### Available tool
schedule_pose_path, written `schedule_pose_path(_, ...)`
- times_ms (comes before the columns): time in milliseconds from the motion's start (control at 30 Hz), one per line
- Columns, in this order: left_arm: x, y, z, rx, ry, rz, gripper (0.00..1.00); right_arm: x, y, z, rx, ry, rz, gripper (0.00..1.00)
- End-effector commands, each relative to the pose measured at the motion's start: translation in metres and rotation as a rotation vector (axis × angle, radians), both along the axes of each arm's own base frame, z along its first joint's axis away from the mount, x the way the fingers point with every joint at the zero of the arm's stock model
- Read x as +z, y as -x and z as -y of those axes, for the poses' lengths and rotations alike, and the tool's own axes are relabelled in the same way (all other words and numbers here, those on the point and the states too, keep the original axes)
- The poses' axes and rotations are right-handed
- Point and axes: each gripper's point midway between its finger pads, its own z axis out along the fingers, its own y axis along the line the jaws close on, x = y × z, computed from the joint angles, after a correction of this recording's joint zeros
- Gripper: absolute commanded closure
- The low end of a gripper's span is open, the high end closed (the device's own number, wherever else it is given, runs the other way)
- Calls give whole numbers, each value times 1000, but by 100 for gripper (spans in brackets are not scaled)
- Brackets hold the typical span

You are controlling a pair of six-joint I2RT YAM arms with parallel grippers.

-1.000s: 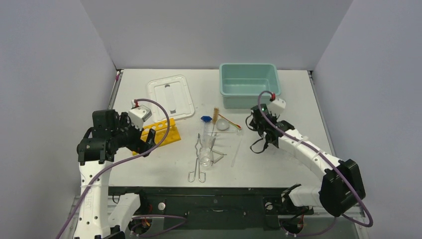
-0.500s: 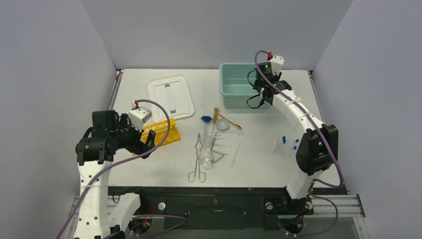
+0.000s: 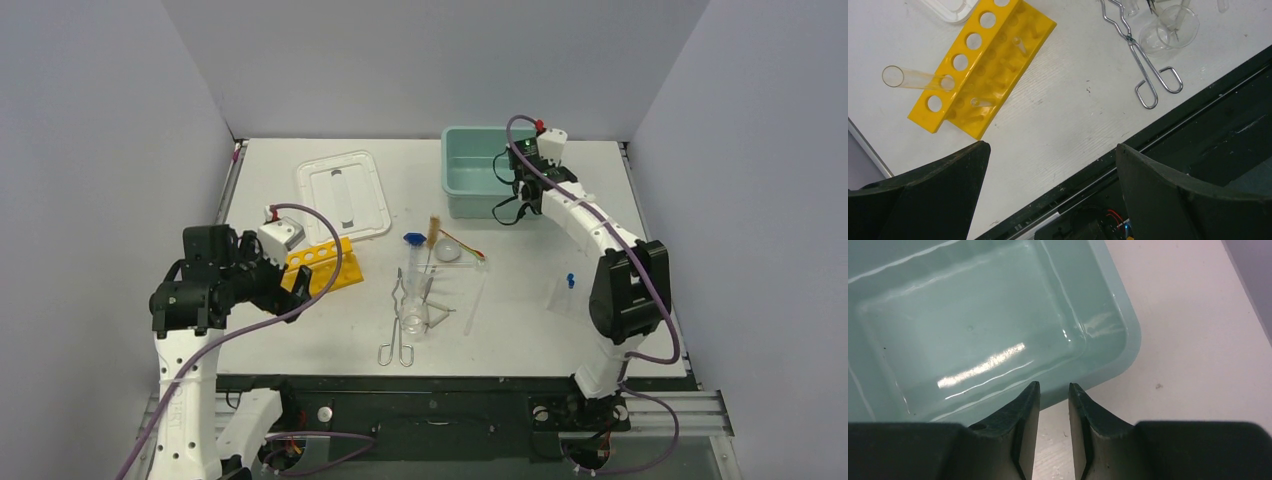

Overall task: Organize the chemistry lab equipment
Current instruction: Pick up the chemistry item at the center of the board.

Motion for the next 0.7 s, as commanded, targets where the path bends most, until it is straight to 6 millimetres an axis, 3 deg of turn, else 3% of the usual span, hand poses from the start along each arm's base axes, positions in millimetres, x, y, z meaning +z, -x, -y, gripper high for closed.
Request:
schedule_pose_path(0, 16, 0, 1, -11, -2, 61, 3, 8, 33, -3, -42, -7, 34, 77)
schedule_pose_path(100, 17, 1, 2, -11, 3, 64, 3, 14, 46, -16, -24, -14, 60, 78)
schedule_pose_path(333, 18, 6, 2, -12, -1, 78, 3, 23, 47, -41, 25, -40, 60, 78)
schedule_pose_path(567, 18, 11, 0, -17, -14, 87, 4, 50, 46, -48, 51, -63, 99, 76)
schedule_pose_path(667, 19, 10, 2, -21, -2, 74, 4, 72, 61, -54, 85, -57, 162, 67)
